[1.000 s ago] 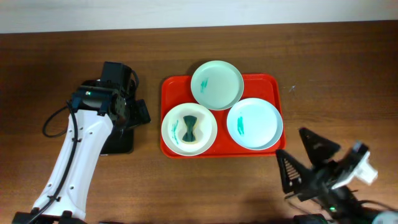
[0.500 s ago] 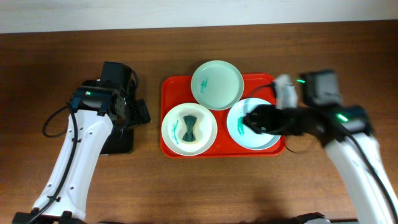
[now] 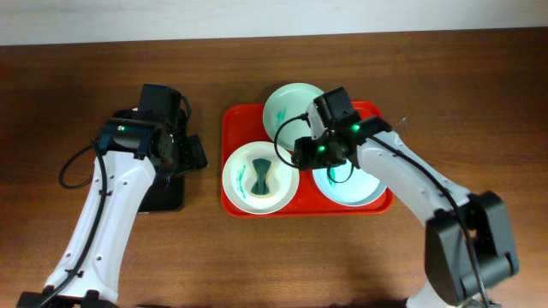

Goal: Clean dirty plates on tray and stack at the side
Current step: 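Grasp the white plate rim with the right gripper, then scrub the white plate with the sponge in the left gripper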

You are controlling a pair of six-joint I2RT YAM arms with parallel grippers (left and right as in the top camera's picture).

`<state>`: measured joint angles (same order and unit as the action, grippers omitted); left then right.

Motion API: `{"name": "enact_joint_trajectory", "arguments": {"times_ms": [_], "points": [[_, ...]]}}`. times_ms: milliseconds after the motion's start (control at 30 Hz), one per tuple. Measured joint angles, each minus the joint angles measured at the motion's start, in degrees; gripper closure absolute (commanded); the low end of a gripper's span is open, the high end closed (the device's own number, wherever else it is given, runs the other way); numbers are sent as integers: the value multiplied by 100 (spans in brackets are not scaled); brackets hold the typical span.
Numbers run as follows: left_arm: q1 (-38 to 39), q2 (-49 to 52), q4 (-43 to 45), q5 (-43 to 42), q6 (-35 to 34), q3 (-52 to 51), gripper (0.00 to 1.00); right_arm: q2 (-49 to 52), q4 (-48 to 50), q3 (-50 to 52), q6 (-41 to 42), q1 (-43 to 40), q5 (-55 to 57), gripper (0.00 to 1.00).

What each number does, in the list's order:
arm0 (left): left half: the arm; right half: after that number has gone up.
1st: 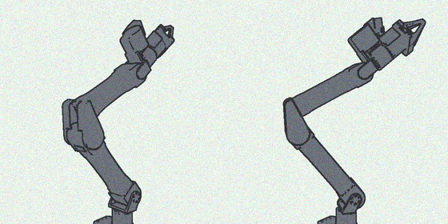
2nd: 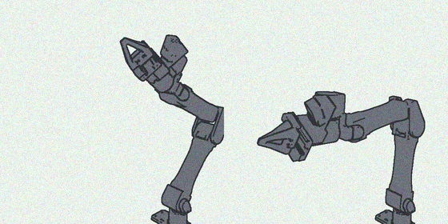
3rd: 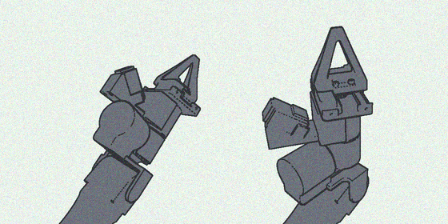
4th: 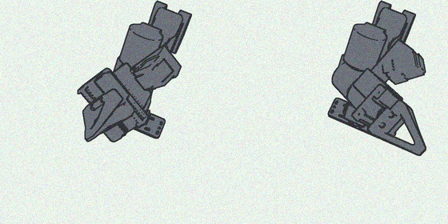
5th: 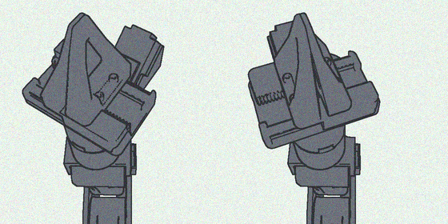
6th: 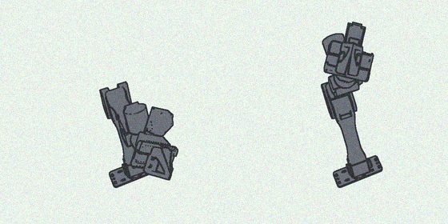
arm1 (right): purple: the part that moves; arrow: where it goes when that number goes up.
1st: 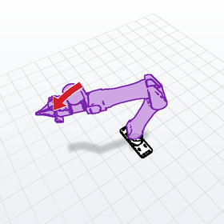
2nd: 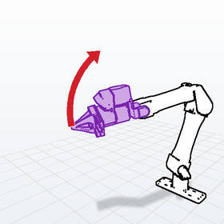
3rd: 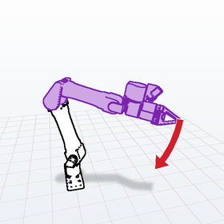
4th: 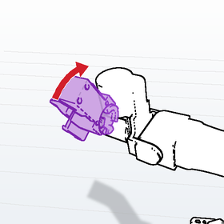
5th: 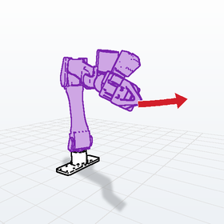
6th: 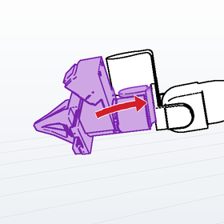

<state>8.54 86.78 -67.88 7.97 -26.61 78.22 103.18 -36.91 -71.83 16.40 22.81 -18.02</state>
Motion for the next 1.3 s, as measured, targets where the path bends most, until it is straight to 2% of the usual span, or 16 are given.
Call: {"name": "enact_joint_trajectory", "arguments": {"times_ms": [167, 300, 767, 833, 967, 1133, 1167, 1200, 1300], "points": [[0, 0, 17, -2, 0, 0, 1, 424, 120, 0, -153, 33, -9, 56], [0, 0, 17, -4, 0, 0, 1, 752, 243, 0, -199, 33, -28, 62], [0, 0, 17, -48, 0, 0, 1, 1062, 413, 0, -614, 39, -396, 61], [0, 0, 24, -66, 0, 0, 1, 1062, 382, 0, -612, 39, -361, 64], [0, 0, 74, -348, 0, 0, 0, 1062, 367, 0, -601, 39, -278, 79], [24, 13, 149, -859, 247, 0, 10, 1069, 310, 0, -621, 39, -223, 96], [50, 31, 173, -981, 354, 0, 16, 1069, 310, 0, -612, 39, -225, 96], [87, 55, 195, -1084, 442, 0, 28, 1069, 315, 0, -603, 39, -236, 96], [219, 98, 372, -1303, 590, -81, 51, 1069, 339, 0, -586, 37, -238, 96]]}}
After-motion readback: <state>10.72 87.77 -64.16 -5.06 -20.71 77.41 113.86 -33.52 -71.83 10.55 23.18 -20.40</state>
